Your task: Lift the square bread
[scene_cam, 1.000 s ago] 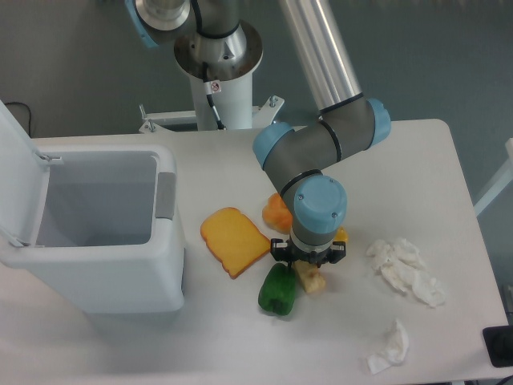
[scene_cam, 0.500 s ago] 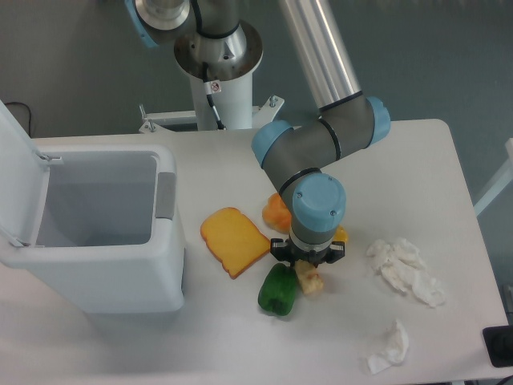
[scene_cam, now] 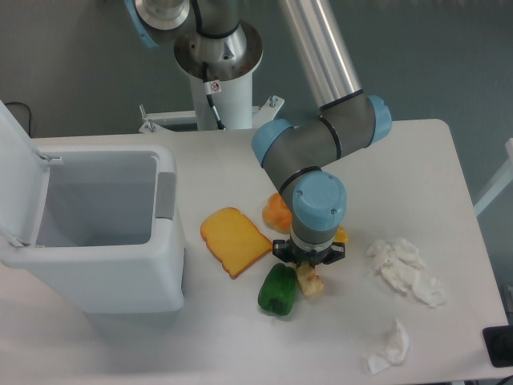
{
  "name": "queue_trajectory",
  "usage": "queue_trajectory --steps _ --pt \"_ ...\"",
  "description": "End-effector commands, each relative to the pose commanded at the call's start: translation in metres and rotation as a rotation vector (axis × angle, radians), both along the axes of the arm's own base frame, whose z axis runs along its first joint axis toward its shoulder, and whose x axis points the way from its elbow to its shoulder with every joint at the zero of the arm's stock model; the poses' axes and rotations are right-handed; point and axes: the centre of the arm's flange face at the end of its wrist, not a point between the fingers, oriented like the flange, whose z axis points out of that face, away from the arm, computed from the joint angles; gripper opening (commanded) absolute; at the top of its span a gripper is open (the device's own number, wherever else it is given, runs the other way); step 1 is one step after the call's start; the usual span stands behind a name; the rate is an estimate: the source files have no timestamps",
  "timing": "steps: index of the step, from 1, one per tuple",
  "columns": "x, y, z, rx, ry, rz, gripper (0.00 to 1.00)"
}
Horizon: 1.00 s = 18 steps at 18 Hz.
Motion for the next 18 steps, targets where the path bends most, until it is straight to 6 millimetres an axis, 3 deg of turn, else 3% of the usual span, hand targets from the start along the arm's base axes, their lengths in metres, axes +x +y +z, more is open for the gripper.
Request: queue_trajectory --steps 2,6,12,18 --pt "-0.002 0.003 0.018 0.019 0.028 -0.012 0.33" --pt "-0.008 0.011 0.089 0.114 0.112 -0.082 0.34" --pt "0.004 0.007 0.160 0.203 0.186 -0.205 0.34" --pt "0.035 0.004 0.195 0.209 0.205 -0.381 0.34"
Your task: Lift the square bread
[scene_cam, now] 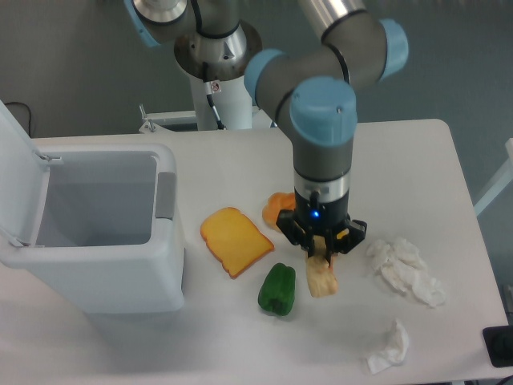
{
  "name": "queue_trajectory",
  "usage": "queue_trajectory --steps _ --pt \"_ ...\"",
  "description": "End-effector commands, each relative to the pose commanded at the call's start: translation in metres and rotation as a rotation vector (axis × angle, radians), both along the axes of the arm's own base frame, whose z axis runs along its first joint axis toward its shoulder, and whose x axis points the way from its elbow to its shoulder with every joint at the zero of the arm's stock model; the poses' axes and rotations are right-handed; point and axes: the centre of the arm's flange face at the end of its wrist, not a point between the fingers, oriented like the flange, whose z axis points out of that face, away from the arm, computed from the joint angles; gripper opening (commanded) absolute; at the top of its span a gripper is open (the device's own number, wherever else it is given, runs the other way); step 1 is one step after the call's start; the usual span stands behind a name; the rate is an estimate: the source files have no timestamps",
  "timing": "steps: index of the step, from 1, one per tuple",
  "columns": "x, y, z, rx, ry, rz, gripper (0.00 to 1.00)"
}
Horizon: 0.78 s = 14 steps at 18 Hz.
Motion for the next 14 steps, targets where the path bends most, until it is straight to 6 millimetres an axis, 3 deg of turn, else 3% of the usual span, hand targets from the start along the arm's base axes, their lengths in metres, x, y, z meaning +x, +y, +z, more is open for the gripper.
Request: queue_trajectory --steps 2,5,14 --pt "0.006 -0.005 0.008 -0.017 -0.002 -0.033 0.34" --pt "0.012 -0.013 0.005 -0.051 0.007 -0.139 0.34" --pt "0.020 -0.017 0.009 -0.055 0.007 -0.152 0.34"
